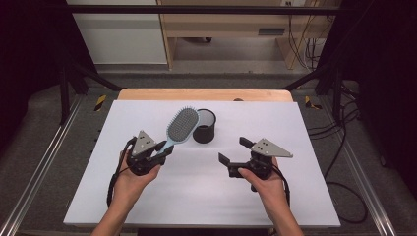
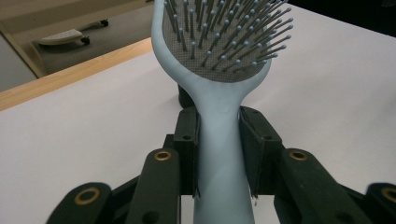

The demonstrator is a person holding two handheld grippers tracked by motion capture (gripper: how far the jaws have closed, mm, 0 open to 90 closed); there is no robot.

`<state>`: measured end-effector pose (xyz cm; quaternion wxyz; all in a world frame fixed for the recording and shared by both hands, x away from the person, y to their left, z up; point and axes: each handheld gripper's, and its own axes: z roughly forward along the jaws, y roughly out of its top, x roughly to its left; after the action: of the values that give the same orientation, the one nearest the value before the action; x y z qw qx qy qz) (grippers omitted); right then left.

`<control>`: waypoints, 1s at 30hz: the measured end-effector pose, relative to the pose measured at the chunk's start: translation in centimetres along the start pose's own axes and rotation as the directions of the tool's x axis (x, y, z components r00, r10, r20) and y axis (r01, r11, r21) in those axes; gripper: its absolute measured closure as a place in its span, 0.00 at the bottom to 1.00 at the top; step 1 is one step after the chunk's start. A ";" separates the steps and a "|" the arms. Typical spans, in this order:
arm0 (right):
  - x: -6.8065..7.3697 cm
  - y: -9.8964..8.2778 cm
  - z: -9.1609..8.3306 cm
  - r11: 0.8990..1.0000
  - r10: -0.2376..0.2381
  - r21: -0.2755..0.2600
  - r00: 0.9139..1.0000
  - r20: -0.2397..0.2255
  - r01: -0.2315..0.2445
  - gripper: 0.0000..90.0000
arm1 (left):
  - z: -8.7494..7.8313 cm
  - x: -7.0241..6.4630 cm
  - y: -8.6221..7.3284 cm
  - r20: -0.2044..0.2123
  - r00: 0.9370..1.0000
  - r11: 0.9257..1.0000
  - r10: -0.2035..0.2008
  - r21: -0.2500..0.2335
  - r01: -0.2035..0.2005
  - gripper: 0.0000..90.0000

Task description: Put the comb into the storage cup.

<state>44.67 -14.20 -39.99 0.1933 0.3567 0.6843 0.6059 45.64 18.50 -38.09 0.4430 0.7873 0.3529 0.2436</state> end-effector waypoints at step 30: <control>0.5 1.7 2.7 0.985 0.170 -0.007 0.983 -0.074 -0.171 0.05 | 2.6 -3.4 2.2 0.074 0.997 0.997 0.033 -0.073 -0.028 0.77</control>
<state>46.65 -11.96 -38.81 0.1178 0.3902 0.6538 0.6375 46.10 13.74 -37.67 0.4802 0.7849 0.3149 0.2330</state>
